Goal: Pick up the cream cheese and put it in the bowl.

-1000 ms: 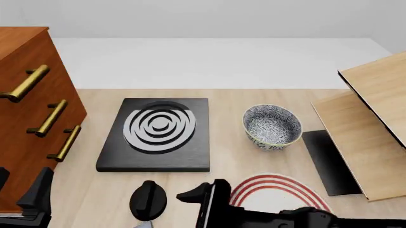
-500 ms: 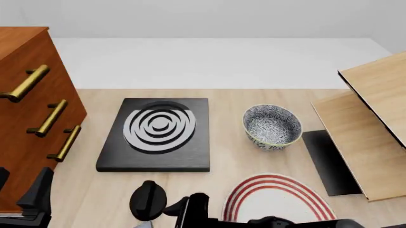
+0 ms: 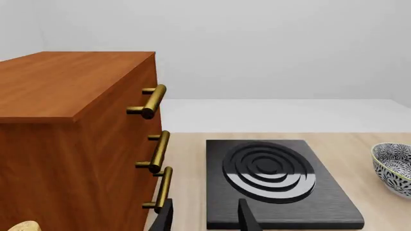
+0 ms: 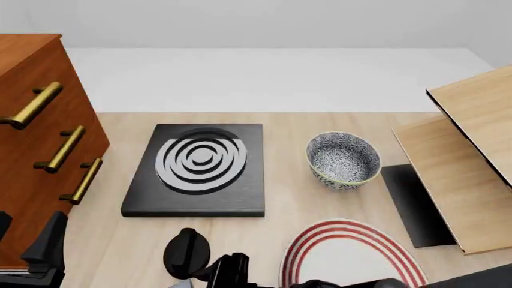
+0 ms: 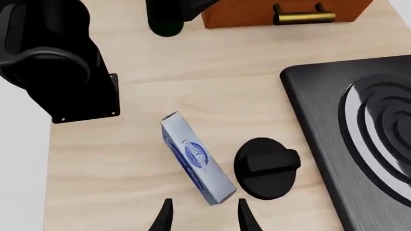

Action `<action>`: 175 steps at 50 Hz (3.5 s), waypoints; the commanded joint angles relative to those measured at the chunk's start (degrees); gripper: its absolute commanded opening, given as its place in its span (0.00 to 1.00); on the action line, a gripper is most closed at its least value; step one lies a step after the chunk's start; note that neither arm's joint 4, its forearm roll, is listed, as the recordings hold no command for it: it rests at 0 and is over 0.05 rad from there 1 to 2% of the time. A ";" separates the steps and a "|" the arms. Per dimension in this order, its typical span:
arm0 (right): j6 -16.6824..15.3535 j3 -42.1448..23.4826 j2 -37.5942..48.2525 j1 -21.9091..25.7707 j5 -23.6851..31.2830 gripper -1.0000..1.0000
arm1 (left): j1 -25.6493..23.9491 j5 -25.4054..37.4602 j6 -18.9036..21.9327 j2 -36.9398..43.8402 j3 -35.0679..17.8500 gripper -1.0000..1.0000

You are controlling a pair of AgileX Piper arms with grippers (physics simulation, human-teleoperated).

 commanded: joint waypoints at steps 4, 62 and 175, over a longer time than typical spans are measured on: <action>0.07 -1.70 3.15 0.17 -0.64 1.00 | 0.00 0.00 0.00 0.00 0.00 1.00; -0.56 -5.00 8.14 -0.62 -0.83 0.00 | 0.00 0.00 0.00 0.00 0.00 1.00; -7.65 -2.02 -40.66 -30.95 39.68 0.00 | 0.00 0.00 0.00 0.00 0.00 1.00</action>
